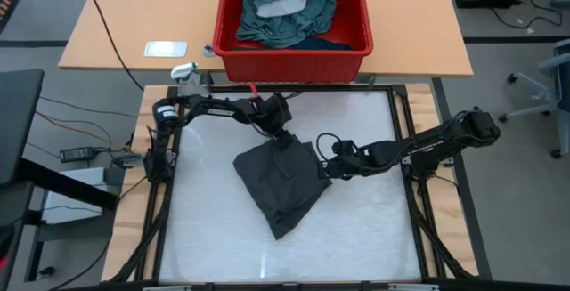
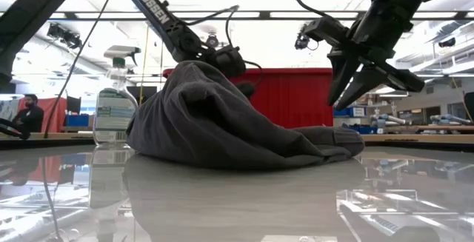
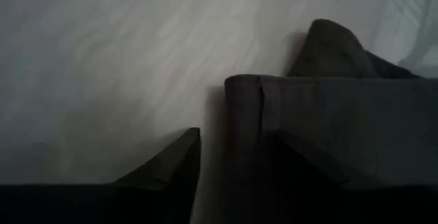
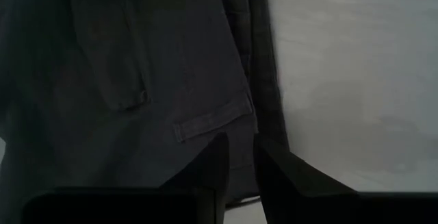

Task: Fold Laundry from Bin
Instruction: Fold the gray short on the table

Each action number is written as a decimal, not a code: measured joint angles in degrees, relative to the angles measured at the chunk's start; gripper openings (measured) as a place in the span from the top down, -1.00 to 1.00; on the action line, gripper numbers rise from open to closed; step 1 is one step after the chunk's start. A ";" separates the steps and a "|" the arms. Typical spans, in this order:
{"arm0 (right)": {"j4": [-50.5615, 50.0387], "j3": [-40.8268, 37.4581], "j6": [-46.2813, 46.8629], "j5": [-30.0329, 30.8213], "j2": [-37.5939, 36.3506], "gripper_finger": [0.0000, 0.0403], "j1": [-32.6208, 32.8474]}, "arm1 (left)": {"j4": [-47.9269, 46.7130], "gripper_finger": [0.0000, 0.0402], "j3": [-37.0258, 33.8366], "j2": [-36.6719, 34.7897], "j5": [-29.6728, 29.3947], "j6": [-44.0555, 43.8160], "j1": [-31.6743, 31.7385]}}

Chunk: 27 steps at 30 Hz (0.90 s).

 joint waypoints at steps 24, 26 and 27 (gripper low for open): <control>10.01 0.02 -9.59 3.77 -0.49 0.61 -3.45 | -4.01 0.99 -0.55 -31.29 -7.19 -7.42 -5.37; 11.01 0.02 -9.61 3.90 -0.58 0.62 -3.41 | -4.36 0.99 -0.55 -33.06 -8.00 -7.45 -5.58; 11.26 0.02 -9.61 3.84 -0.81 0.62 -3.34 | -4.49 0.99 -0.57 -33.90 -8.42 -7.47 -5.61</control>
